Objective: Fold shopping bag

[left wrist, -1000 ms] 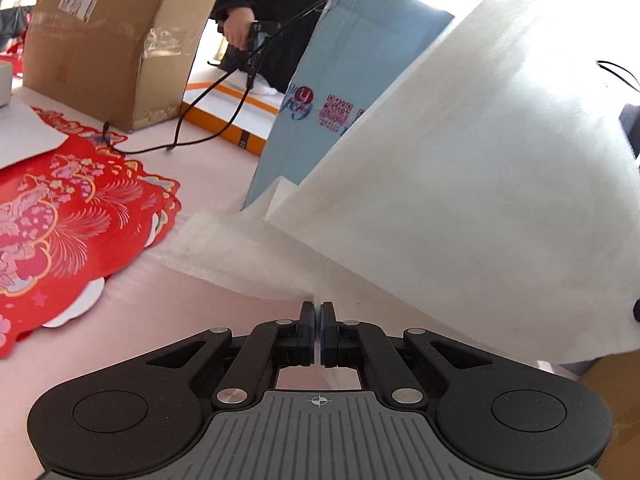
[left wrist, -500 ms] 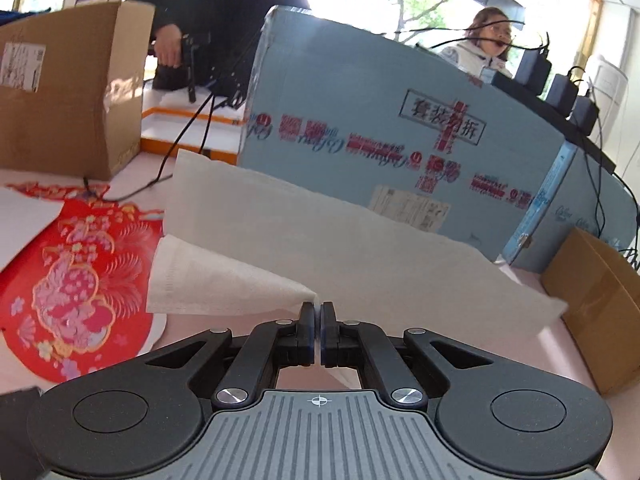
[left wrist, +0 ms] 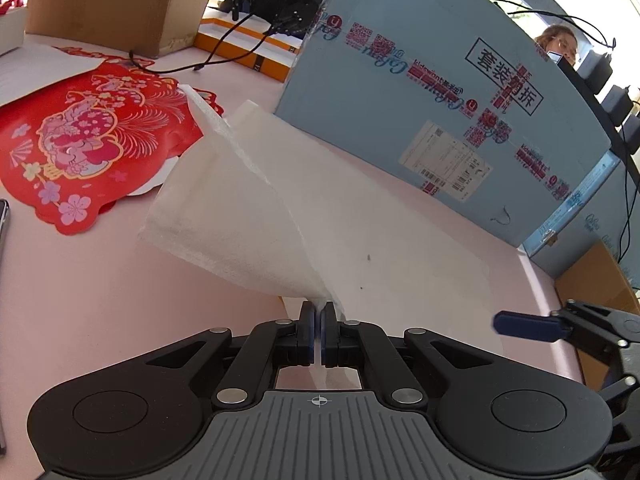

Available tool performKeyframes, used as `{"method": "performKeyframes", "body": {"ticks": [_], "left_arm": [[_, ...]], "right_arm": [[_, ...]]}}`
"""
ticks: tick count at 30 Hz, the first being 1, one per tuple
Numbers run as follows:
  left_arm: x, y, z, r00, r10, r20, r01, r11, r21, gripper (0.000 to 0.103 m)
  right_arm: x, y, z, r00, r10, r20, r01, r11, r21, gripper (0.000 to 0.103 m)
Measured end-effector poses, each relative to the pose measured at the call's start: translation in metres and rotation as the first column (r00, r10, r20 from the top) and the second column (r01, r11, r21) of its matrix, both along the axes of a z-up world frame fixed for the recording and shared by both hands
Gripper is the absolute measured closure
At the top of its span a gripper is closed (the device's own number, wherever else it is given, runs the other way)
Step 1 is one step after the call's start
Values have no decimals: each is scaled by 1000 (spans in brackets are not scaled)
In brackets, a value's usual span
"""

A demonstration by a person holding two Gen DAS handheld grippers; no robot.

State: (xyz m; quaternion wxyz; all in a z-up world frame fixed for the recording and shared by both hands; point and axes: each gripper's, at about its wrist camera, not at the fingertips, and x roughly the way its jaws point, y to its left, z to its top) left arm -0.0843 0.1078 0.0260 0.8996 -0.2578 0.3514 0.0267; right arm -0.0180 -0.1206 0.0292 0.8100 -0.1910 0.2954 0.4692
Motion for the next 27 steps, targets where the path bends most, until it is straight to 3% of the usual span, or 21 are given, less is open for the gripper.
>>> {"method": "performKeyframes", "body": {"ticks": [3, 6, 15, 21, 22, 23, 25, 27], "left_arm": [[-3, 2, -1, 1000, 17, 3, -17, 1000, -17, 101], [-4, 5, -3, 999, 35, -3, -35, 999, -23, 101], [-7, 8, -6, 999, 54, 1, -54, 997, -48, 101], [-8, 7, -1, 999, 48, 21, -47, 997, -57, 101], [-9, 7, -2, 999, 48, 21, -46, 997, -58, 101], [-9, 8, -2, 999, 48, 21, -47, 997, -58, 101], [-11, 9, -3, 998, 53, 17, -52, 997, -58, 101], [-13, 11, -5, 998, 62, 18, -61, 996, -59, 101]], "right_arm": [[-7, 27, -16, 999, 51, 13, -50, 997, -52, 29], [-8, 46, -33, 996, 70, 60, -61, 988, -140, 40], [-26, 40, -28, 991, 115, 72, -102, 983, -154, 39], [-34, 48, -33, 989, 86, 120, -66, 985, -156, 43], [-35, 49, -33, 988, 81, 135, -59, 986, -155, 53], [-36, 49, -33, 986, 71, 148, -48, 987, -154, 72], [-33, 47, -32, 987, 44, 153, -21, 988, -150, 92], [-27, 38, -24, 985, -15, 170, 36, 992, -119, 96]]}}
